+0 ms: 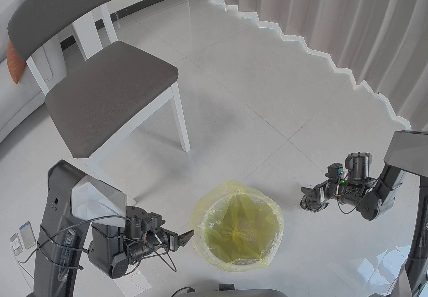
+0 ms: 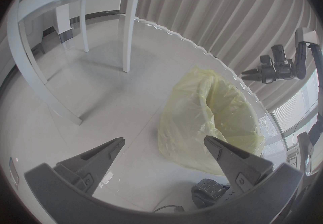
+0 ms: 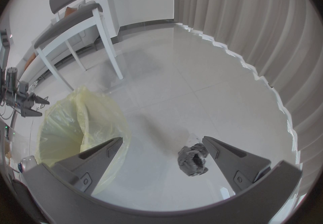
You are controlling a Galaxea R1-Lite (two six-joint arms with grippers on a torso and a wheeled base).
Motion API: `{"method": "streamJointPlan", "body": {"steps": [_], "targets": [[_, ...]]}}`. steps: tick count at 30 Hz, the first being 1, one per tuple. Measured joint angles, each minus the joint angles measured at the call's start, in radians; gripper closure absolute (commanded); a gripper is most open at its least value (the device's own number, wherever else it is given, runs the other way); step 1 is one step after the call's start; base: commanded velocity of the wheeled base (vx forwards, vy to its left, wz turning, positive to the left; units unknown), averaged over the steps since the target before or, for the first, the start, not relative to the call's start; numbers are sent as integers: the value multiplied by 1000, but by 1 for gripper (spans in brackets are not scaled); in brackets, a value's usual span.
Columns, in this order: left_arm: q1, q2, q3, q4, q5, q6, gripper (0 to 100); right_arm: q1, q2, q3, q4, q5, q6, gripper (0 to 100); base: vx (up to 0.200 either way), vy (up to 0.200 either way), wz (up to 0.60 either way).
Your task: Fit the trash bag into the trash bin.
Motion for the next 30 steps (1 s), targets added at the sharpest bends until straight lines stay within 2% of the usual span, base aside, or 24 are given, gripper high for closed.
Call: {"method": "streamJointPlan", "body": {"steps": [11,18,21,24,30], "targets": [[4,29,-197,203,9,7,0,-107,-106,38,4,23,-5,0,0,0,0],[8,28,-330,346,17,10,0,-138,-135,48,6,25,-8,0,0,0,0],[15,27,-368,364,23,11,0,-144,-141,55,6,26,-9,0,0,0,0],[25,23,-363,360,24,11,0,-148,-143,59,6,25,-9,0,0,0,0],[58,-18,-267,300,19,13,0,-159,-141,60,5,26,-25,0,0,0,0]]}}
